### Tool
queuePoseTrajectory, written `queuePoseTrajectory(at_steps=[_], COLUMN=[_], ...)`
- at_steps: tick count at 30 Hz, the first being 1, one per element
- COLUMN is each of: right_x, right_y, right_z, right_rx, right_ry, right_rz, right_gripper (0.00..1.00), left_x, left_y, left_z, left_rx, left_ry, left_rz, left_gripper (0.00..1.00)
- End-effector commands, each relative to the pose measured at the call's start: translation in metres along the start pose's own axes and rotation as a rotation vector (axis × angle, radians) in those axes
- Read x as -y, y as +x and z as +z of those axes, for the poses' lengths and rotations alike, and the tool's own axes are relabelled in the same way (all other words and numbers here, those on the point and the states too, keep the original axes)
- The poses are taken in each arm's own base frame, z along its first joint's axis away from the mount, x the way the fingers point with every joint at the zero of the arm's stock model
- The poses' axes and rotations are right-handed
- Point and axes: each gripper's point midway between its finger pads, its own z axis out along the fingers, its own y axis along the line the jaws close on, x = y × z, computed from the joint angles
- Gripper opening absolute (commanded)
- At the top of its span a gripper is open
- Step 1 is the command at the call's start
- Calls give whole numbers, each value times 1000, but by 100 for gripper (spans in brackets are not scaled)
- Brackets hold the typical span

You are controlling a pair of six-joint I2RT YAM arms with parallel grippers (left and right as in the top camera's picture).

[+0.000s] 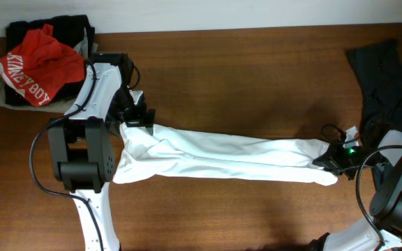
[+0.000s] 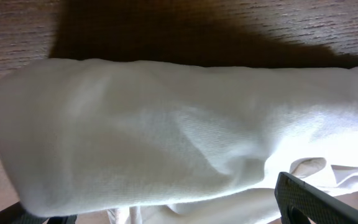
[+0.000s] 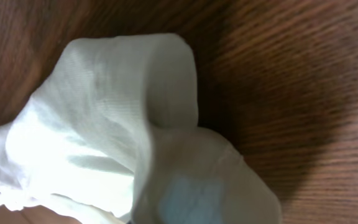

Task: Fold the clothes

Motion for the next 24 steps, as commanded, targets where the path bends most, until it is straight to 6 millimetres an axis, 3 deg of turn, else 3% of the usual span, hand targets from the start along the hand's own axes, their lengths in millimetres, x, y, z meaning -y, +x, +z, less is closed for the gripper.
queuePoseTrajectory(at_steps=[1, 4, 10, 16, 19, 24], right_x=[11, 6, 0, -18, -42, -83], right_y=[7, -2, -27, -29, -25, -9], right_z=[8, -2, -54, -85, -83, -58], right_rx=[-35, -8, 70, 126, 132, 89], right_ry=[48, 49, 198, 372, 378, 387], right_rz=[19, 6, 78, 39, -40, -180], right_gripper=[4, 4, 4, 4, 4, 4], left_x=[2, 2, 2, 5, 6, 6], left_y=[-2, -2, -3, -10, -12, -12], left_z=[-16, -16, -16, -16, -16, -16], left_rx=[49, 49, 52, 79, 86, 90], left_ry=[17, 16, 17, 33, 39, 39], left_rz=[0, 0, 0, 5, 6, 6], left_gripper=[99, 99, 99, 99, 99, 99])
